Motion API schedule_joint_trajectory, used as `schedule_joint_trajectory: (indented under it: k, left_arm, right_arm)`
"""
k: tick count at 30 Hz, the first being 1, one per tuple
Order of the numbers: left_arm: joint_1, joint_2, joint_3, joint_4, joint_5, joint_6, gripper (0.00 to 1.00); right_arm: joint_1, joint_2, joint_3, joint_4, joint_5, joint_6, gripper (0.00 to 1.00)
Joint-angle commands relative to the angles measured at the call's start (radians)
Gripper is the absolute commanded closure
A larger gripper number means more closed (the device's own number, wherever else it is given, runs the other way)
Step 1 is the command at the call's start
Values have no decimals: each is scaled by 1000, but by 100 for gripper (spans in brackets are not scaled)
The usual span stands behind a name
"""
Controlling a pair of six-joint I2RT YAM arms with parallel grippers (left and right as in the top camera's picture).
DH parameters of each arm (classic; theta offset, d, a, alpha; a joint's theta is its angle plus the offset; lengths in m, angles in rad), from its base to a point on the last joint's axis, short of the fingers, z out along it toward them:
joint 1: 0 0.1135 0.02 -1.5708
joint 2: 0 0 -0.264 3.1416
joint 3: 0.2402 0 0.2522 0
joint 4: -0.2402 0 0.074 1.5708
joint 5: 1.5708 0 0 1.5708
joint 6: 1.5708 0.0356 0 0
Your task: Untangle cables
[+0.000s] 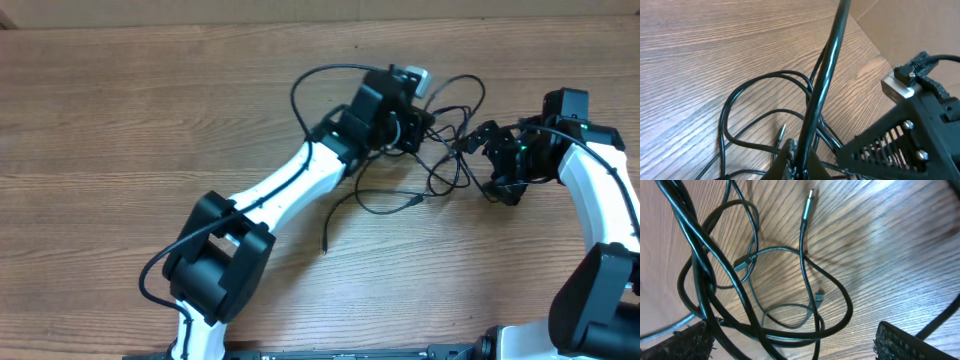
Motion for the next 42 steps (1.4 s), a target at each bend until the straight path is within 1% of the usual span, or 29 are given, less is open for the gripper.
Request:
schedule_joint_trajectory:
  k: [1,6,9,12,16,19,21,24,27,29,32,39,42]
  left_arm:
    - [48,-18,-5,2,156,-13,96]
    - [142,-54,-5,5,393,-19,96]
    - [192,-90,-5,14,494,-43,96]
    - [222,-152,-5,33,542,-56,96]
    - [234,-237,-5,58,546,-51,96]
    - [239,-286,-5,50,571,-4,96]
    - [239,-304,-5,39,629,66,96]
    - [245,-310,-5,-13,705,207,96]
    - [264,-309,-5,-91,726,305,96]
    - [278,-308,-5,-139,726,350,96]
    - [297,-307,-5,-179,726,369,96]
    - [308,-305,-5,-188,724,358,96]
    - [304,-302,-5,-213,718,346,96]
  right_arm:
    - [2,-5,6,0,-11,-48,0]
    - [6,-5,5,-3,51,-61,0]
    - [23,-5,3,-7,109,-60,0]
    - [54,-5,-7,2,157,-53,0]
    - [80,-5,-7,7,163,-37,0]
    - [87,-5,-3,18,124,-36,0]
    - [85,-5,16,20,65,-49,0]
    - [69,-11,75,18,-82,-138,0]
    - [59,-27,126,16,-191,-219,0]
    - [53,-44,146,18,-220,-257,0]
    - [51,-68,152,19,-241,-318,0]
    - [51,-76,152,-63,-458,-573,16]
    - [51,-76,152,-66,-552,-637,19]
